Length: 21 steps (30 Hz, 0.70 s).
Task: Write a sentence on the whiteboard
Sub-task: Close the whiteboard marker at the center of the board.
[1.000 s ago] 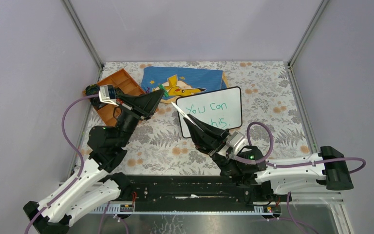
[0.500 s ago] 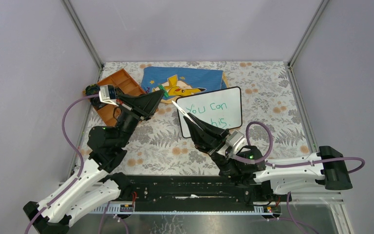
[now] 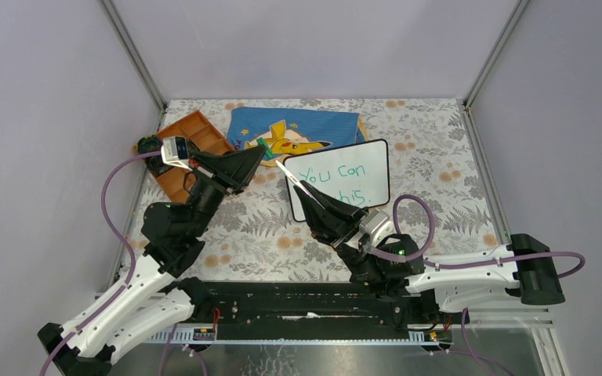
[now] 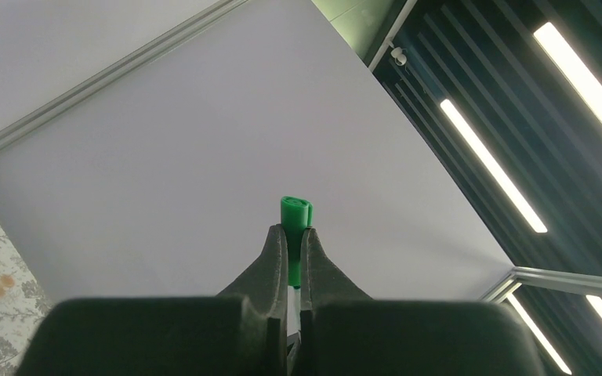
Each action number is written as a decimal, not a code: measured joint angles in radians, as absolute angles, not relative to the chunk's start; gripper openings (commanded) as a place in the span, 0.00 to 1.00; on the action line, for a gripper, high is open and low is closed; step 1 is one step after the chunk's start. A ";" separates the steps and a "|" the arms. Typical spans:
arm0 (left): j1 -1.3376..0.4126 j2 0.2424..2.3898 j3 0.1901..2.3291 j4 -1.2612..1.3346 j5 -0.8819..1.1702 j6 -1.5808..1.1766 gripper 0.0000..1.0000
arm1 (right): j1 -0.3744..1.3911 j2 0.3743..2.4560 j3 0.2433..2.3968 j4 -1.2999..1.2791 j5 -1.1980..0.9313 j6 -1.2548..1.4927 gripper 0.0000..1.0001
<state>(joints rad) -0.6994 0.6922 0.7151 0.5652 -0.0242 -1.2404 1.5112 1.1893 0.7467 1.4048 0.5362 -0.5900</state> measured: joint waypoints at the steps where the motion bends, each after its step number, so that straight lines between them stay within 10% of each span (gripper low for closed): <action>1: -0.699 0.693 0.715 0.566 -0.023 -1.241 0.00 | 1.511 1.190 0.748 1.406 0.537 -0.590 0.00; 21: -0.699 0.703 0.708 0.569 -0.022 -1.242 0.00 | 1.511 1.191 0.749 1.424 0.539 -0.597 0.00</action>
